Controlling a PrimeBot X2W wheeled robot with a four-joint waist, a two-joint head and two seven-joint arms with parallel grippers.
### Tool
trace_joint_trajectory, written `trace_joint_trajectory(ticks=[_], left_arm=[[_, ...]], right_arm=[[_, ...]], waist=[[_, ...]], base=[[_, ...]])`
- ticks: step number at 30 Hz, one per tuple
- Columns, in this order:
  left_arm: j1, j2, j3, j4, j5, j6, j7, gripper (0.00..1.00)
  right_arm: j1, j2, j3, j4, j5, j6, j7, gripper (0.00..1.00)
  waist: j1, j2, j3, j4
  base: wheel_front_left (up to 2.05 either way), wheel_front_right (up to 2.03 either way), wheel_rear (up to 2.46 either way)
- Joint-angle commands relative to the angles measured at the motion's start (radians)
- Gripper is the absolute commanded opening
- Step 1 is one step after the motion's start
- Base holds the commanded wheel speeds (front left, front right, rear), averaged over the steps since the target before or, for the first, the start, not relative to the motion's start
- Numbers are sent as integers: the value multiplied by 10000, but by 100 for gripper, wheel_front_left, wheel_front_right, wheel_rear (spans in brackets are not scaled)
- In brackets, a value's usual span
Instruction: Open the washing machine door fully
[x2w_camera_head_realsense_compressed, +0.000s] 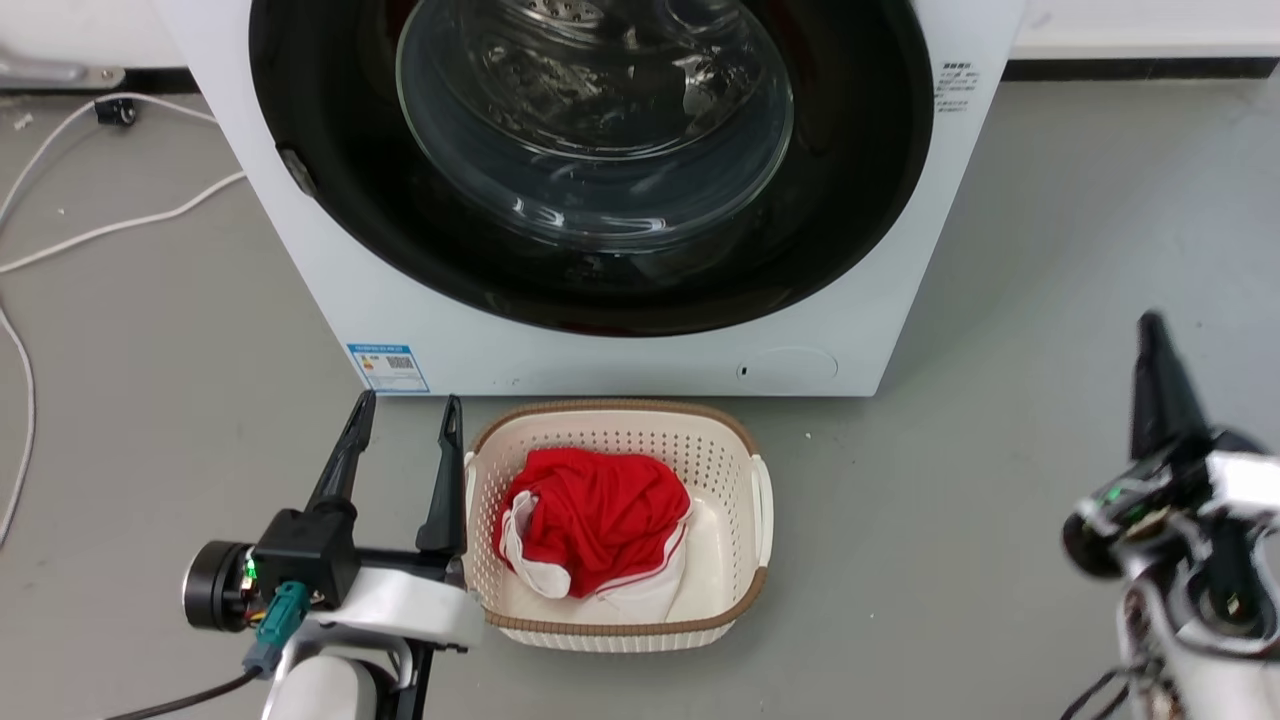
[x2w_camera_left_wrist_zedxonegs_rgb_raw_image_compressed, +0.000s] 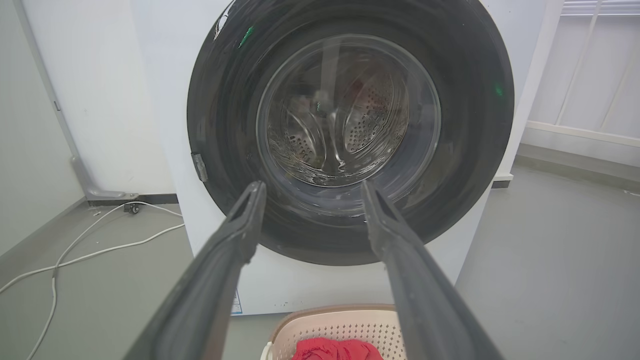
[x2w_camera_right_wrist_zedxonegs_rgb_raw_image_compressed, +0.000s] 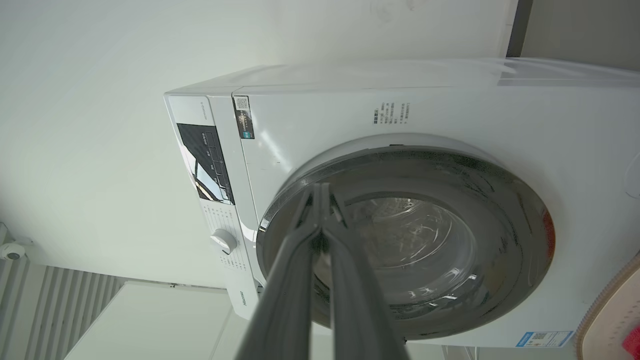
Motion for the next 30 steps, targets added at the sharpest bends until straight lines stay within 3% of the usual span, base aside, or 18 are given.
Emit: trace_joint_trajectory(ticks=[1,5,14,16,17,21,30], left_arm=[[-173,2,11,-57,-62,-8,-26,100],[-400,-27,-37,-162,-110,-12,-26,100],[-889,-64,-187,-449,-145,-35,-26,100],[-983,-70,-220,-492,-161,-49,-26,100],[-1114,-76,-248,-521,-174,-71,-26,100],[-1215,-82,-291,-556,-165,-102,-26,100],[-1463,-94,-369,-717,-148,-147,-26,100]], right_arm=[[-456,-249,-117,194,178,0,102,0],[-1723,-991,-129,1041,756,0,621,0],[-5105,-2744,789,3166,862,0,1670,0],[-5843,-3062,1114,3760,738,0,1837,0],[-6987,-3362,1673,4731,556,0,2167,0],[-8449,-3571,2446,6172,259,0,2731,0],[-10824,-3296,3861,8898,-589,0,4039,0]], waist=[[0,0,162,25],[0,0,477,87],[0,0,1325,210],[0,0,1480,259],[0,0,1682,340],[0,0,1910,466],[0,0,2430,731]], base=[[0,0,0],[0,0,0],[0,0,0],[0,0,0],[0,0,0],[0,0,0],[0,0,0]])
